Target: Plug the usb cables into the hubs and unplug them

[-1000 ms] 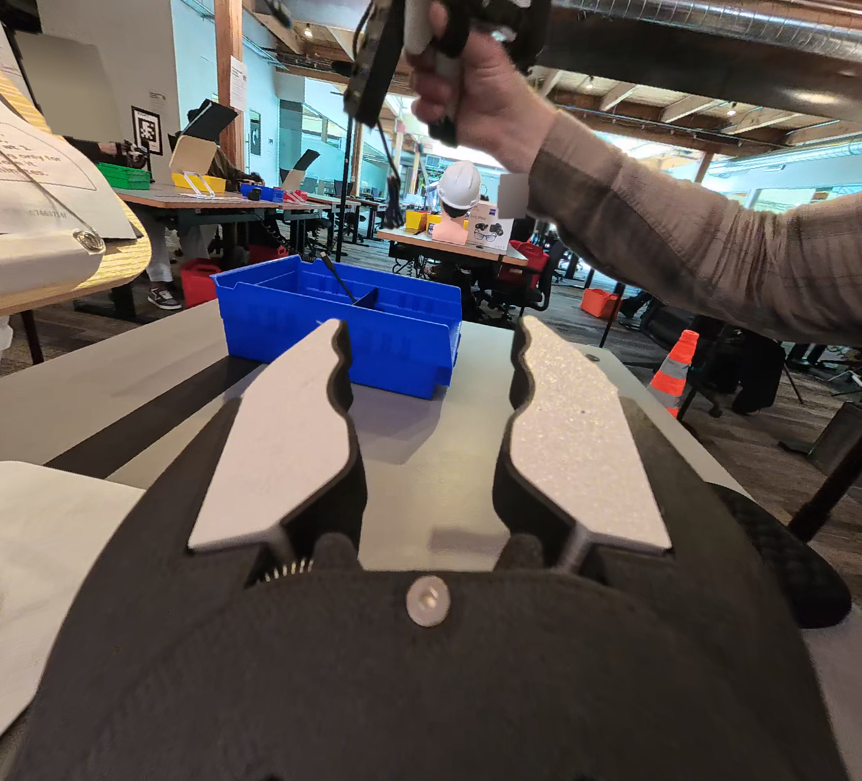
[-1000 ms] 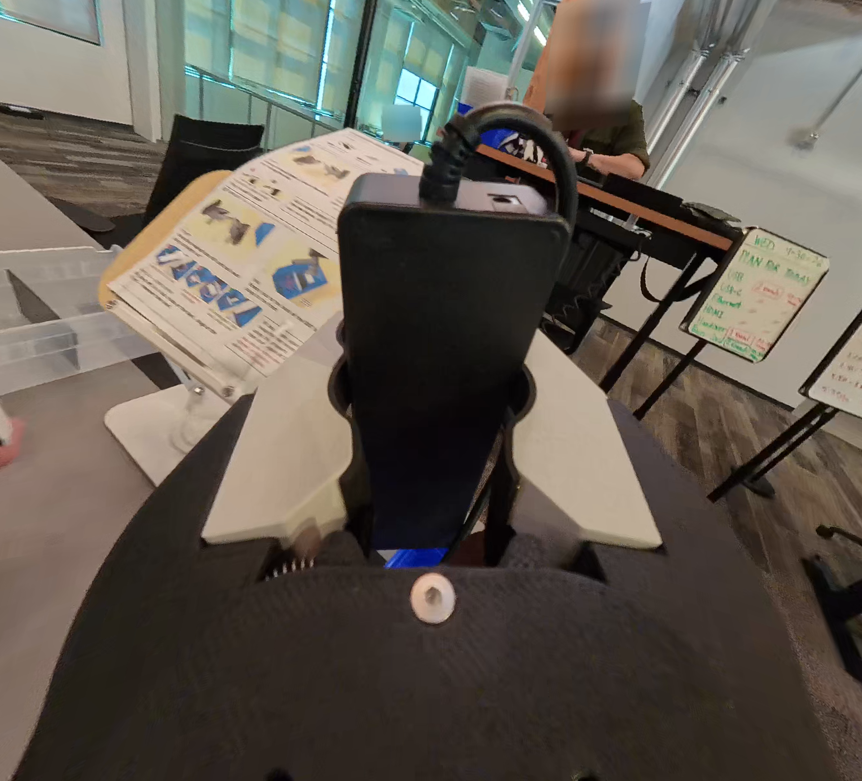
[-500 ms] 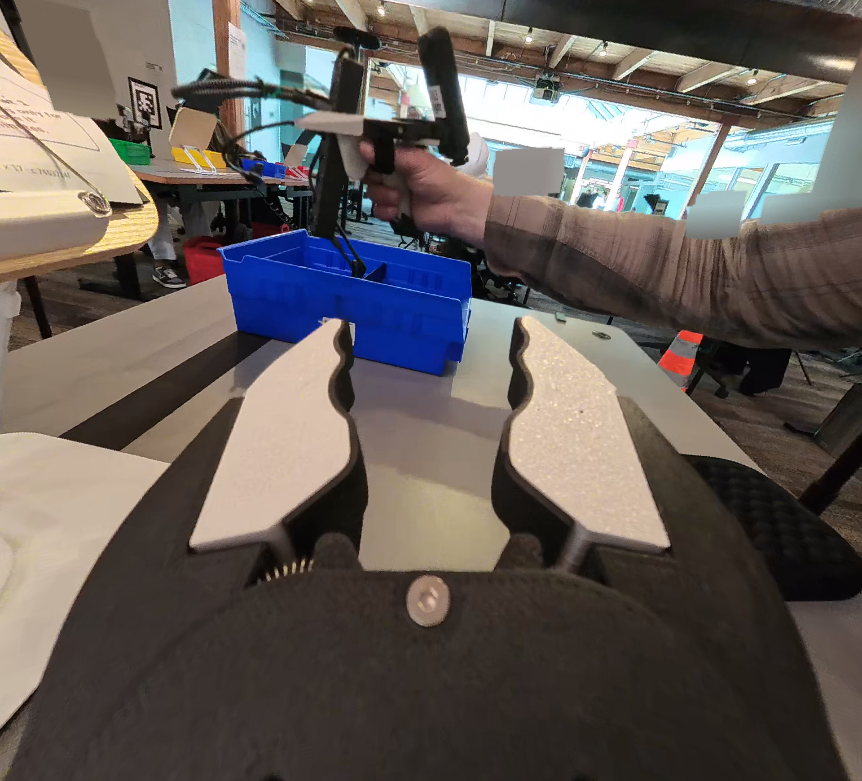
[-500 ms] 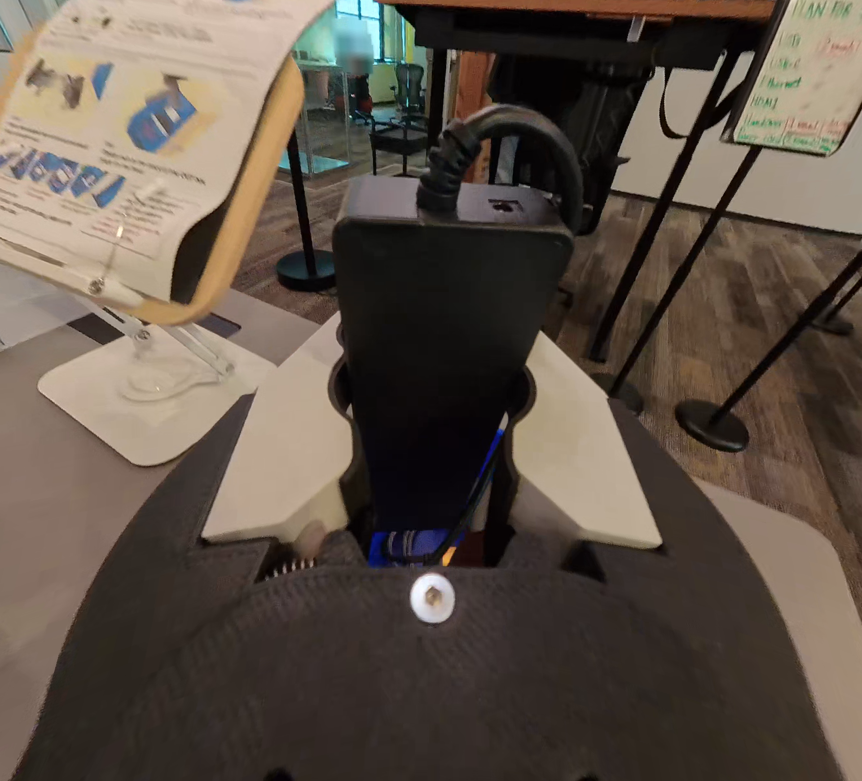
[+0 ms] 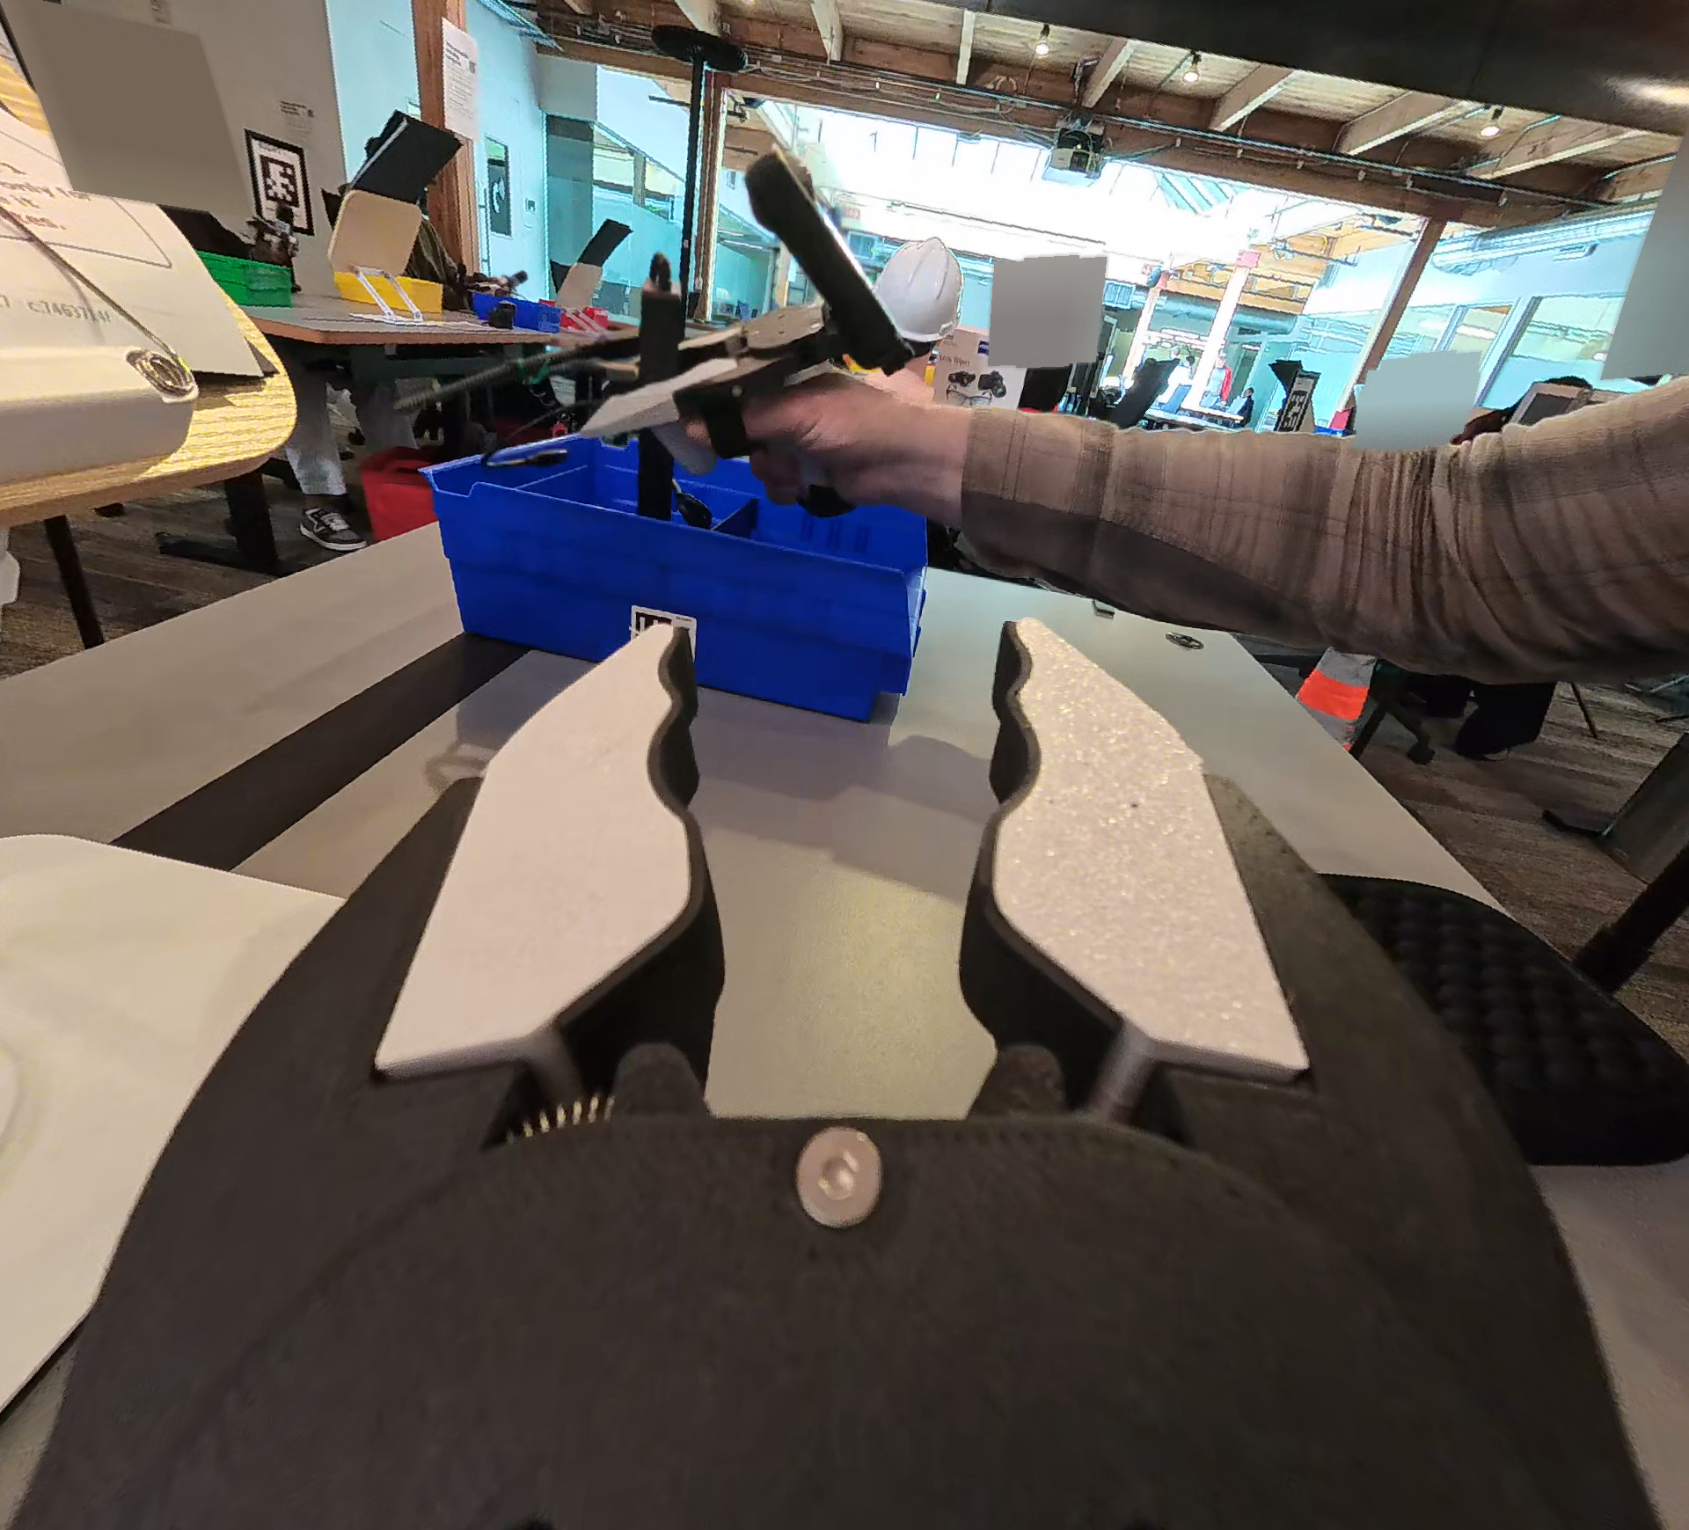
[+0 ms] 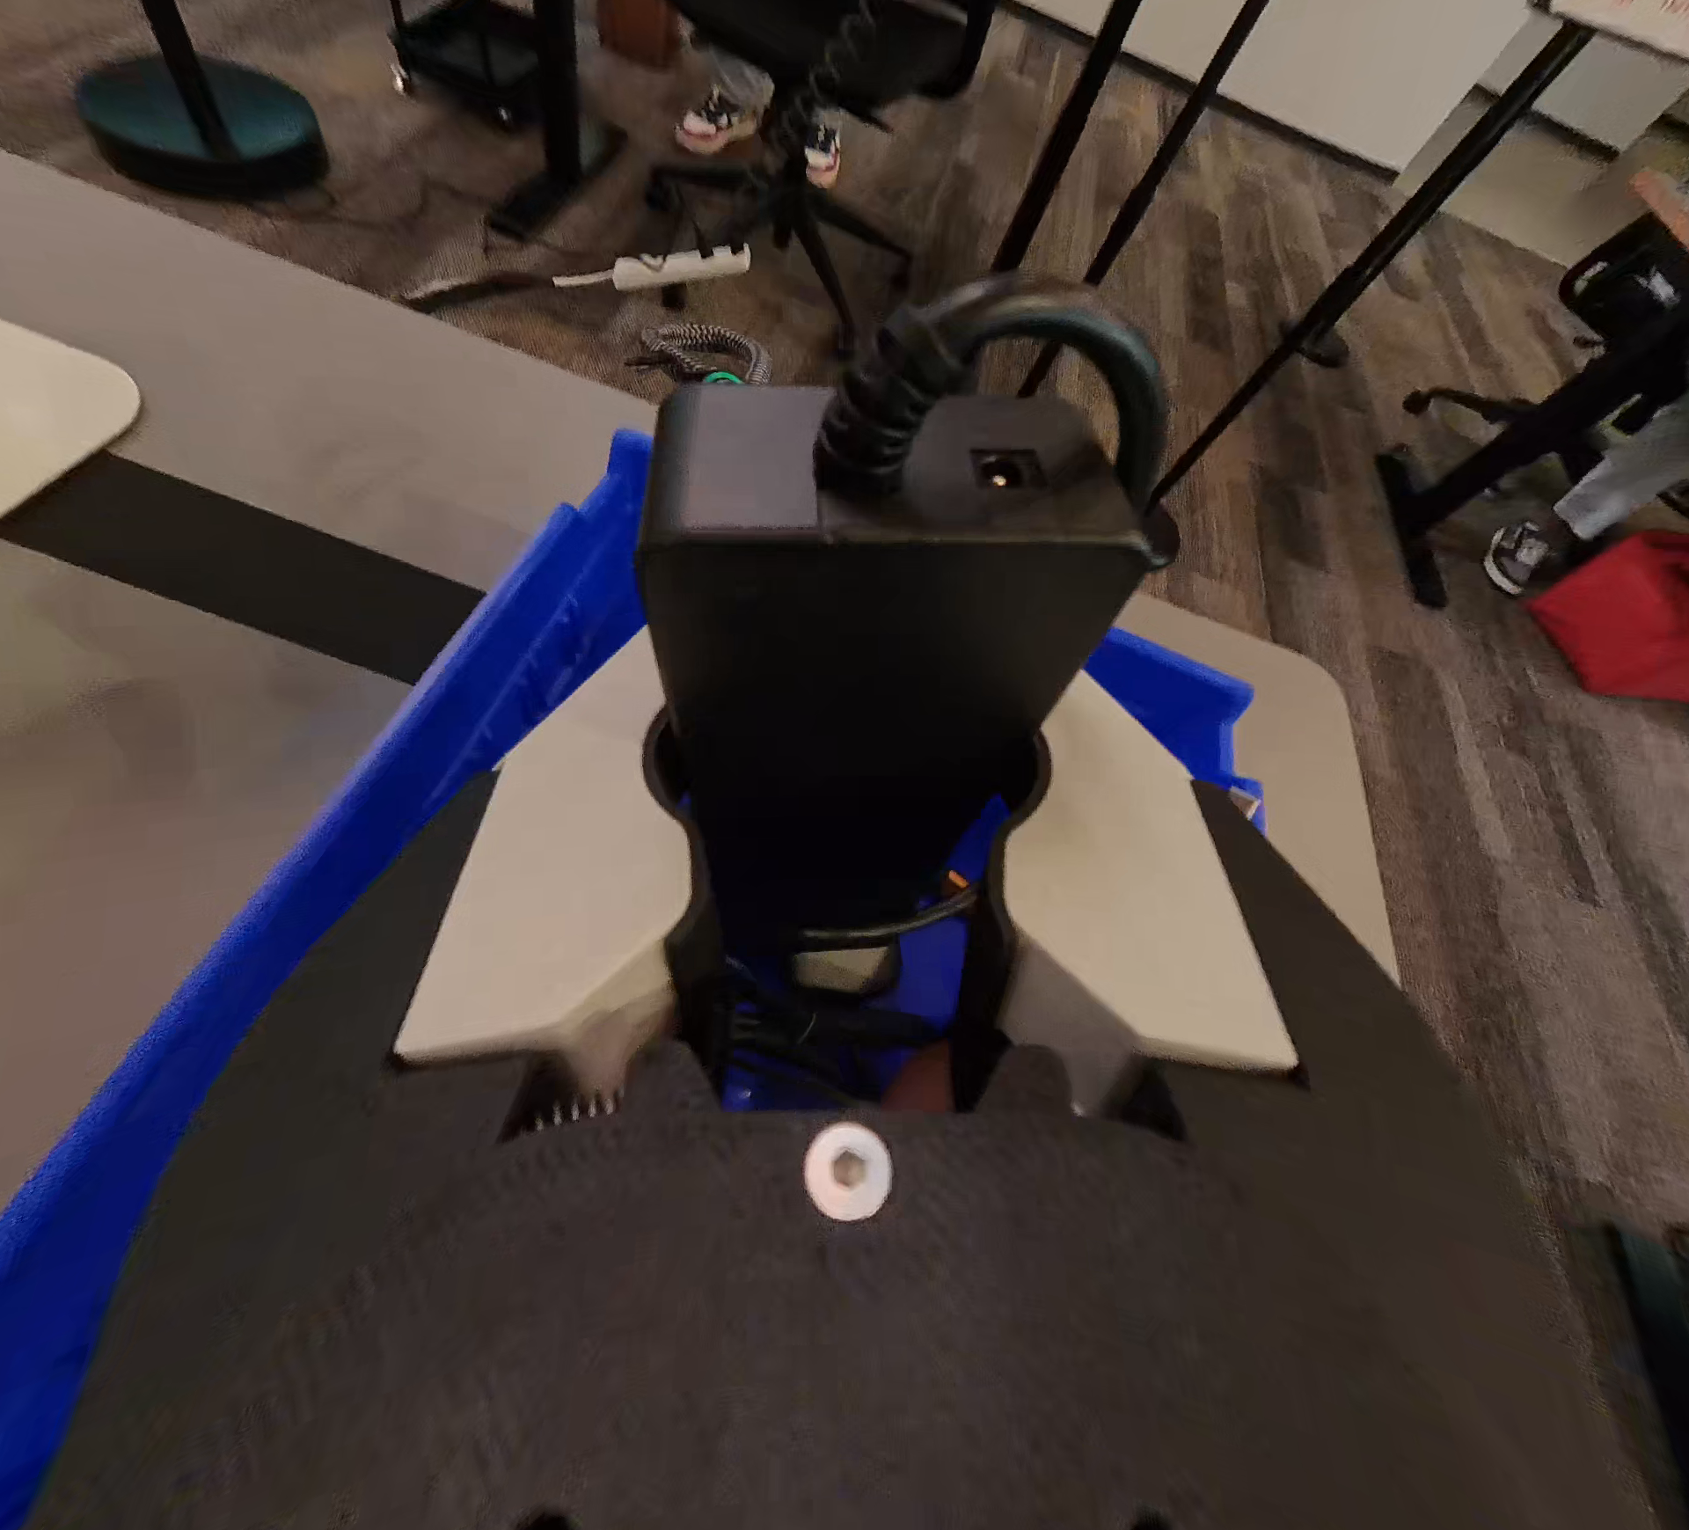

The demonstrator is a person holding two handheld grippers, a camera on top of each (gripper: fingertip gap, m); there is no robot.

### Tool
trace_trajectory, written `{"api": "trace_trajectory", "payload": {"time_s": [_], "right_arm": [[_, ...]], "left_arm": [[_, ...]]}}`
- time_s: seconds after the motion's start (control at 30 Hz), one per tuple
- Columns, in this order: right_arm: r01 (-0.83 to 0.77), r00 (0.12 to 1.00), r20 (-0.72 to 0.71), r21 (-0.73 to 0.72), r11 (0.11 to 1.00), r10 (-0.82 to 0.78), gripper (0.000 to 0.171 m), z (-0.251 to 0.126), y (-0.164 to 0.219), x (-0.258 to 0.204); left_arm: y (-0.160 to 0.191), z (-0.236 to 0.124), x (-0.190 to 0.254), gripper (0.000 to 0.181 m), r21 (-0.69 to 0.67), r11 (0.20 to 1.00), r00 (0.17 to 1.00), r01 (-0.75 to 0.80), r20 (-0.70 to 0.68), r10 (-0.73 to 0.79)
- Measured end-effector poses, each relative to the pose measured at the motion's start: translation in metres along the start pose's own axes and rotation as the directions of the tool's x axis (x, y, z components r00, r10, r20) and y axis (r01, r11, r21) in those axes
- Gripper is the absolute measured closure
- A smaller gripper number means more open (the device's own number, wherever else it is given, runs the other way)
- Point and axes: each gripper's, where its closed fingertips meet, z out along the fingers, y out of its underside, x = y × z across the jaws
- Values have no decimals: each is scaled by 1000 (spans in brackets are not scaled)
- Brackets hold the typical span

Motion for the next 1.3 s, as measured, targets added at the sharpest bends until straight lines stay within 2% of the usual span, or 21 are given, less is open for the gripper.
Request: {"api": "trace_trajectory", "payload": {"time_s": [0.23, 0.43, 0.63, 0.7, 1.03, 1.2, 1.23, 1.3], "right_arm": [[-21, 998, -61, -146, 989, 12, 107, 6, 25, 9], [-26, 1000, -12, -294, 956, 24, 106, 6, 40, 10], [-102, 993, 9, -446, 889, 119, 106, 5, 54, 19], [-99, 992, 12, -506, 857, 122, 100, 4, 63, 24], [-55, 997, 13, -521, 852, 72, 81, -20, 57, 50], [15, 1000, 1, -538, 843, -17, 88, -26, 57, 61], [17, 1000, -3, -526, 850, -22, 93, -27, 54, 62], [5, 1000, -16, -484, 875, -15, 116, -26, 45, 63]], "left_arm": [[3, 1, 0, 120, -14, 1000, 1000, -10, 3, 10], [6, 2, 1, 120, -24, 1000, 1000, -11, -4, 11], [7, 3, 2, 120, -30, 999, 1000, -14, -6, 13], [7, 3, 2, 120, -32, 999, 1000, -14, -7, 14], [10, 3, 0, 120, -37, 999, 1000, -7, -6, 7], [13, 6, 4, 119, -52, 999, 1000, -13, -18, 12], [14, 6, 5, 119, -54, 998, 1000, -15, -19, 14], [15, 7, 5, 119, -58, 998, 1000, -19, -19, 18]]}}
